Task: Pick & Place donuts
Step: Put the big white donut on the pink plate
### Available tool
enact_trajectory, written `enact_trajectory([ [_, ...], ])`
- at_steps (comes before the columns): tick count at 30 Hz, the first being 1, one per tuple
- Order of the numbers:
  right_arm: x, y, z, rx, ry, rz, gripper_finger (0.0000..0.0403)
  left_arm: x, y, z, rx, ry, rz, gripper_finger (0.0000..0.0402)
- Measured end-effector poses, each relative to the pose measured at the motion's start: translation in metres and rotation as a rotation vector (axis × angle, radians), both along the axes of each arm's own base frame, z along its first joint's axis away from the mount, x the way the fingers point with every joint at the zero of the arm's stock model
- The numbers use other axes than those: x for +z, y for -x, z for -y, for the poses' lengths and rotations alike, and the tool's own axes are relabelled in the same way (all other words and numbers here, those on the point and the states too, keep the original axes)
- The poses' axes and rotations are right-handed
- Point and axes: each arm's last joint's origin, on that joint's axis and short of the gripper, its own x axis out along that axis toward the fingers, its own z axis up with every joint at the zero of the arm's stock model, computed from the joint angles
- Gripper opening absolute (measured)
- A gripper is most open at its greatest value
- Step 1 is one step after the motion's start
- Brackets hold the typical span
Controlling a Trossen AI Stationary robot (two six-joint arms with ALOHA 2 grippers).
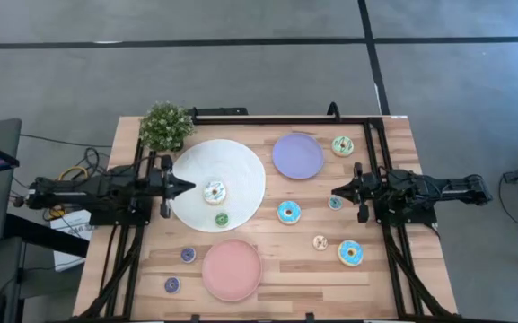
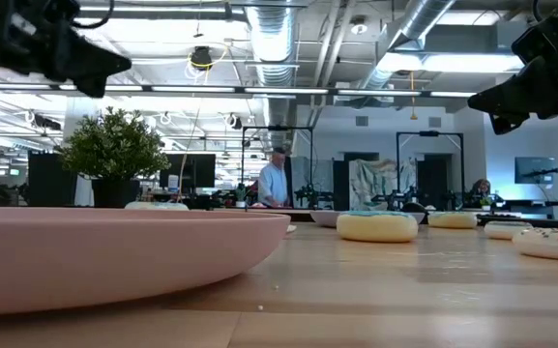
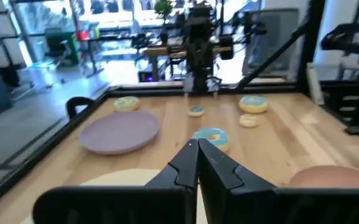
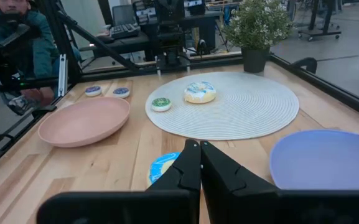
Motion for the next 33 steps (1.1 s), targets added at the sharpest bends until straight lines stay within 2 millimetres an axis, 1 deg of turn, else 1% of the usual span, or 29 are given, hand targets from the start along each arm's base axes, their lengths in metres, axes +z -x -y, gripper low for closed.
enact_trajectory([
  [3,0.000,0.000,0.000,0.000,0.000,0.000,0.0000,0.010,-0.008,-0.002,0.061,0.013,-0.088,0.0000],
  [8,0.000,0.000,0.000,0.000,0.000,0.000,0.0000,0.028,-0.028,-0.004,0.140,0.020,-0.247,0.0000],
  [15,0.000,0.000,0.000,0.000,0.000,0.000,0.0000,0.058,-0.056,-0.003,0.241,0.129,-0.425,0.0000],
  [20,0.000,0.000,0.000,0.000,0.000,0.000,0.0000,0.074,-0.073,-0.001,0.304,0.189,-0.513,0.0000],
  [28,0.000,0.000,0.000,0.000,0.000,0.000,0.0000,0.089,-0.096,0.003,0.385,0.300,-0.628,0.0000],
  [33,0.000,0.000,0.000,0.000,0.000,0.000,0.0000,0.096,-0.111,0.004,0.376,0.322,-0.653,0.0000],
])
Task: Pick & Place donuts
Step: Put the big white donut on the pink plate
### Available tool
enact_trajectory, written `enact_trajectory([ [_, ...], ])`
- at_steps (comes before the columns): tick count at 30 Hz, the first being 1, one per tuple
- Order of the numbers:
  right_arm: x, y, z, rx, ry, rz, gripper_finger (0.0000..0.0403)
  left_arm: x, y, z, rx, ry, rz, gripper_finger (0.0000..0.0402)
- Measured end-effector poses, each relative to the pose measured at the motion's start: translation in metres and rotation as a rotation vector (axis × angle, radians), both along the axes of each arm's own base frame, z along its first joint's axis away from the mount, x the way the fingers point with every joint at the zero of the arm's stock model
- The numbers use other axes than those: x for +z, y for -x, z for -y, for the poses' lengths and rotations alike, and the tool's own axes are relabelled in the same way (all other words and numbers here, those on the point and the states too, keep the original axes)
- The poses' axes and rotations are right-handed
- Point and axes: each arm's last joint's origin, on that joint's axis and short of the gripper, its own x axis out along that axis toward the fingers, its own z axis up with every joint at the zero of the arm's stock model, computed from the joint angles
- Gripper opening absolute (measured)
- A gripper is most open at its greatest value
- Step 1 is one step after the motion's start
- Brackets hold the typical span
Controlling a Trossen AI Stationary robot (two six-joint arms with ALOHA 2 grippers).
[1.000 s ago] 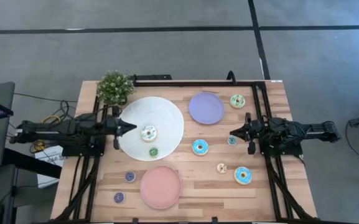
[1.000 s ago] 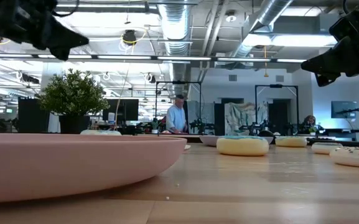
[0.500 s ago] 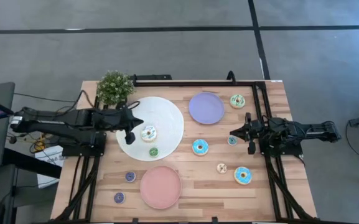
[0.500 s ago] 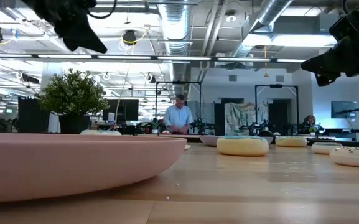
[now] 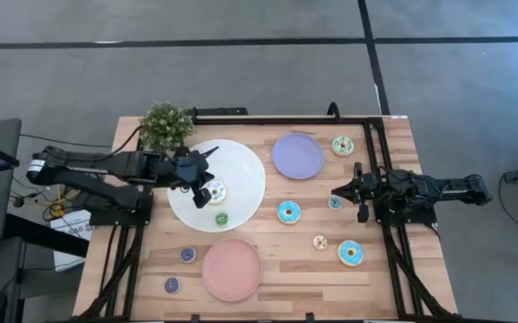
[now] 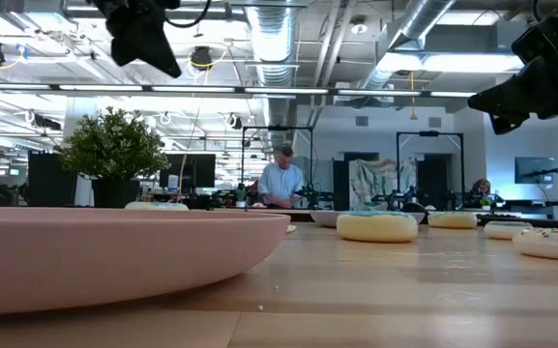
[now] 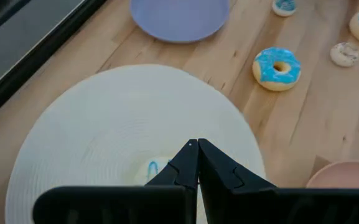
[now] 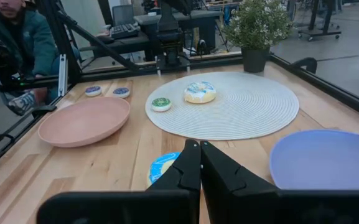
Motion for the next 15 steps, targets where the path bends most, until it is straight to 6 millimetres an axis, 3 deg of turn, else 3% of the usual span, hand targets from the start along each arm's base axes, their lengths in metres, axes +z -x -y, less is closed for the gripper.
enact_trajectory([
  [9,0.000,0.000,0.000,0.000,0.000,0.000,0.0000,-0.002,-0.023,-0.004,0.053,-0.034,-0.019,0.0007],
  [15,0.000,0.000,0.000,0.000,0.000,0.000,0.0000,-0.013,-0.031,-0.013,0.043,0.032,-0.073,0.0063],
])
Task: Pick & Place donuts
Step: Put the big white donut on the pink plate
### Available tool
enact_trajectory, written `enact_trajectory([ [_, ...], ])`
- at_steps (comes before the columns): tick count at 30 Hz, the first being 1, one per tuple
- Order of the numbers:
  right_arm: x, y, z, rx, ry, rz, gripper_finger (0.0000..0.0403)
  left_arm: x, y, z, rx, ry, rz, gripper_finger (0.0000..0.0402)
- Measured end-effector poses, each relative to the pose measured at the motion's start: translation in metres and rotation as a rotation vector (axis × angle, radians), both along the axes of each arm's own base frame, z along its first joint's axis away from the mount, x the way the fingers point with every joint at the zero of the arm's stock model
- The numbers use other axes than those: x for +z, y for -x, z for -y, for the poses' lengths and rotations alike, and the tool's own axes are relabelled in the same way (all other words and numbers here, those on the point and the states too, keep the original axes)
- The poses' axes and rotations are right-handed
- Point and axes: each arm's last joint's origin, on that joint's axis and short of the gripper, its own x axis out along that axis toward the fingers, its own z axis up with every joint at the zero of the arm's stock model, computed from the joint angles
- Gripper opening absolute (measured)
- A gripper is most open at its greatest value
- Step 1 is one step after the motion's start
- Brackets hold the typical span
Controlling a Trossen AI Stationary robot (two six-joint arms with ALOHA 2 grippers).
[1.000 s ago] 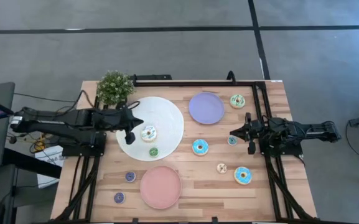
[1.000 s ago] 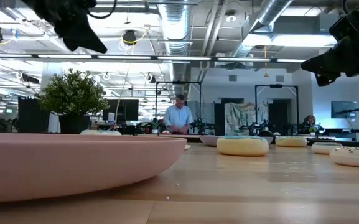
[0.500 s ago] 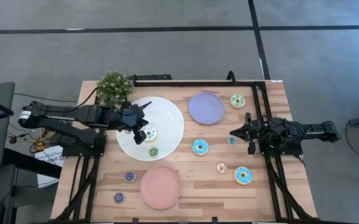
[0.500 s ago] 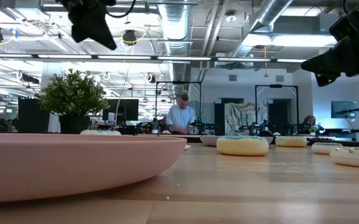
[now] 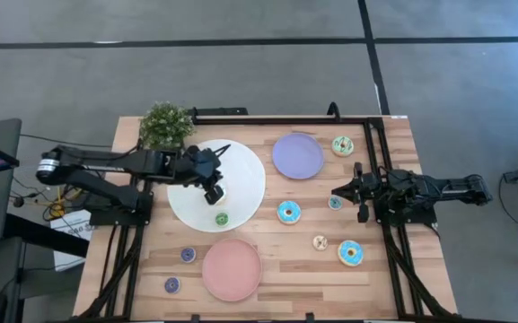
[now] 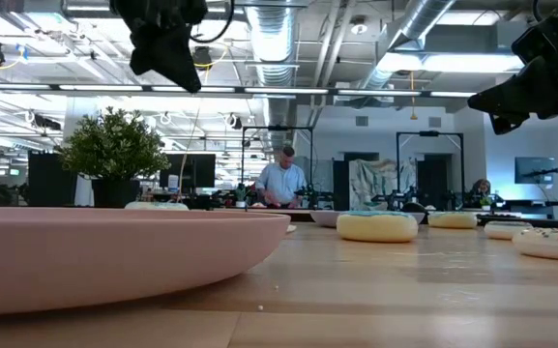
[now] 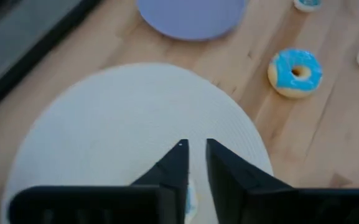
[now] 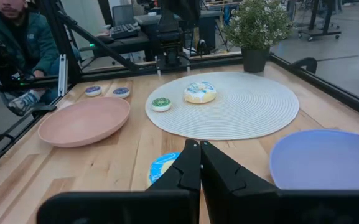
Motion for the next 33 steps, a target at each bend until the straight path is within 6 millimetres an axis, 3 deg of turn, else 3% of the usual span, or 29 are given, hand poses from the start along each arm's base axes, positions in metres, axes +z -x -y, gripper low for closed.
enact_trajectory([
  [11,0.000,0.000,0.000,0.000,0.000,0.000,0.0000,-0.040,-0.015,-0.022,-0.046,0.082,-0.257,0.0241],
  [16,0.000,0.000,0.000,0.000,0.000,0.000,0.0000,-0.059,-0.020,-0.030,-0.070,0.059,-0.401,0.0303],
  [20,0.000,0.000,0.000,0.000,0.000,0.000,0.0000,-0.069,-0.018,-0.036,-0.062,0.068,-0.485,0.0320],
  [33,0.000,0.000,0.000,0.000,0.000,0.000,0.0000,-0.109,-0.031,-0.055,-0.194,0.088,-0.669,0.0322],
])
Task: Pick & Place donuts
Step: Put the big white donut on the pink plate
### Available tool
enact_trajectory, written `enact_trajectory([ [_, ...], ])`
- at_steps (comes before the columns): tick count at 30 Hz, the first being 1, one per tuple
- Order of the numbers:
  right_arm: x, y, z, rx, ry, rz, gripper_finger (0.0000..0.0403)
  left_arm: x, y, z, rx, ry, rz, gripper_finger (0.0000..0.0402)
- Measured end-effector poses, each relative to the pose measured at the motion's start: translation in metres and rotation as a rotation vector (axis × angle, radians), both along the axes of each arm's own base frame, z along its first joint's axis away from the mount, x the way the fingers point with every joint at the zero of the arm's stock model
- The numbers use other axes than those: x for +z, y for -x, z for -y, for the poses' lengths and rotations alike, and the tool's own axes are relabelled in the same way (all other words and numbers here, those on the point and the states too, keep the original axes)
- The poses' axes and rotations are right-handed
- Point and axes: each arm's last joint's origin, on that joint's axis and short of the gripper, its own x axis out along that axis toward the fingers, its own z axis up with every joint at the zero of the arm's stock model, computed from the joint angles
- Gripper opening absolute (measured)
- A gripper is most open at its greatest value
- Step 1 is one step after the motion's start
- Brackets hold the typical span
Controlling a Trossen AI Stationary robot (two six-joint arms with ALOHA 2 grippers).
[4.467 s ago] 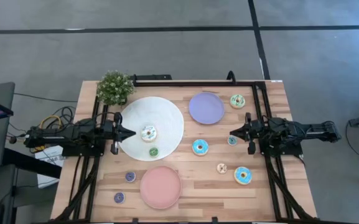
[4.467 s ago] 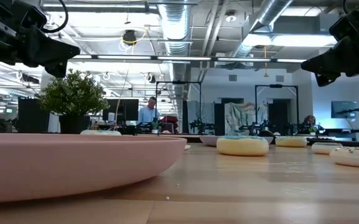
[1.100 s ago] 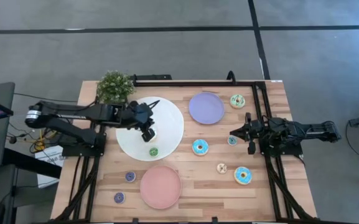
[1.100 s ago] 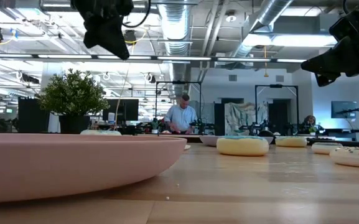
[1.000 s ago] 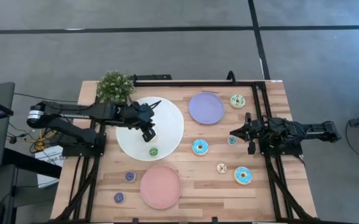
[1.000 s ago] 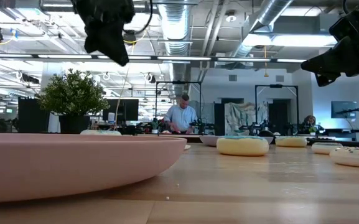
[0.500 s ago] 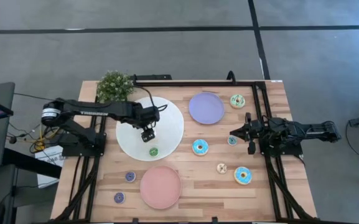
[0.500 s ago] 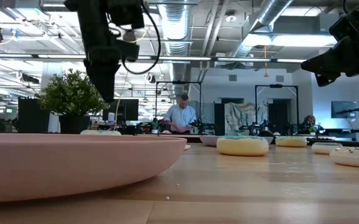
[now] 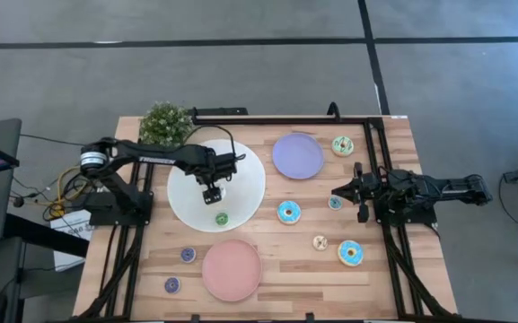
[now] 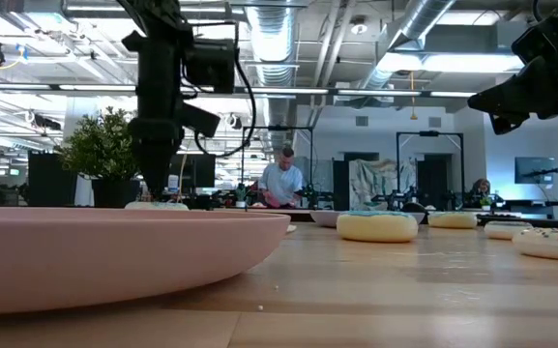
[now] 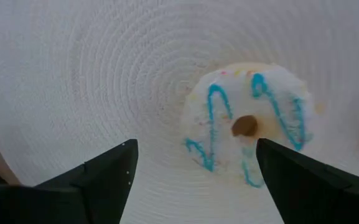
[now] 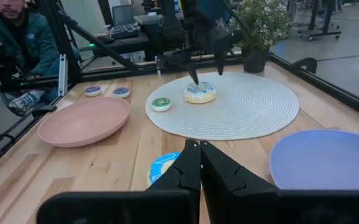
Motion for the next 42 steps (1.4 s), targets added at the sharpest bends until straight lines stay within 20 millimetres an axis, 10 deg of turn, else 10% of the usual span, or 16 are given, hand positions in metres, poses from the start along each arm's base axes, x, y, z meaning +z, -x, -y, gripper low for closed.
enact_trajectory([
  [42,0.000,0.000,0.000,0.000,0.000,0.002,0.0000,-0.020,-0.004,-0.014,-0.038,0.012,-0.037,0.0314],
])
